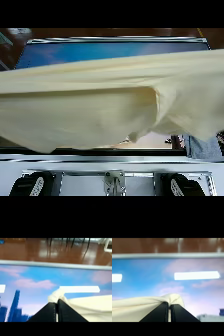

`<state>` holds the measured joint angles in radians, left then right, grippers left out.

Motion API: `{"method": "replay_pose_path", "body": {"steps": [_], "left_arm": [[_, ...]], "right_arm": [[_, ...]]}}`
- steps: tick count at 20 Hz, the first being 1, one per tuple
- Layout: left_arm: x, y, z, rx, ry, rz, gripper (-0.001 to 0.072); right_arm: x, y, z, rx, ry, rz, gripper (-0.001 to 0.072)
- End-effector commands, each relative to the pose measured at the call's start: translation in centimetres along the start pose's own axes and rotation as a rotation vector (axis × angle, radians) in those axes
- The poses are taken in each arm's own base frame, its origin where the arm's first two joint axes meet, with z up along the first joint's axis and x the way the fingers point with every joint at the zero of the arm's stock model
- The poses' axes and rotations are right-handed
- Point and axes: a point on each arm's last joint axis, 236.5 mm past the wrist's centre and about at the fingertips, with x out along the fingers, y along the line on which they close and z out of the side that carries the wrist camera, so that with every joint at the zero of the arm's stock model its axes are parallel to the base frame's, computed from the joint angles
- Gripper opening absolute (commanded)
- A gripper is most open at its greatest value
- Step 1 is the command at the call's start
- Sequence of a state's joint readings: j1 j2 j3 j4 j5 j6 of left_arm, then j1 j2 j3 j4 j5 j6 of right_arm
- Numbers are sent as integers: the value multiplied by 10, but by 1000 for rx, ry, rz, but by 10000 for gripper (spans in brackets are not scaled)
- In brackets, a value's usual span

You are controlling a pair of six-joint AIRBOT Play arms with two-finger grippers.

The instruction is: Fold the shirts.

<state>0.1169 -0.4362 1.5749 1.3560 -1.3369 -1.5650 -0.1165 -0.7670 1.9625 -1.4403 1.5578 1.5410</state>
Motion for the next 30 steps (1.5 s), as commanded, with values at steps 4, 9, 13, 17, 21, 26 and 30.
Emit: {"method": "replay_pose_path", "body": {"steps": [4, 9, 13, 17, 21, 26, 30], "left_arm": [[84, 28, -88, -57, 317, 37, 36], [209, 48, -124, -187, 410, 31, 36], [319, 55, -184, -357, 498, -9, 37], [375, 57, -286, -495, 718, -8, 36], [384, 34, -346, -663, 894, -57, 36], [373, 48, -330, -650, 936, -73, 629], [277, 125, -352, -494, 1300, 90, 598]], "right_arm": [[131, -22, -66, 24, 424, -8, 62], [293, -15, -102, 92, 503, 100, 62], [402, -1, -119, 246, 409, 187, 62], [459, 11, -187, 366, 535, 239, 62], [466, 28, -272, 413, 805, 265, 62], [453, 30, -258, 330, 801, 301, 599], [368, -75, -284, 136, 1081, 45, 598]]}}
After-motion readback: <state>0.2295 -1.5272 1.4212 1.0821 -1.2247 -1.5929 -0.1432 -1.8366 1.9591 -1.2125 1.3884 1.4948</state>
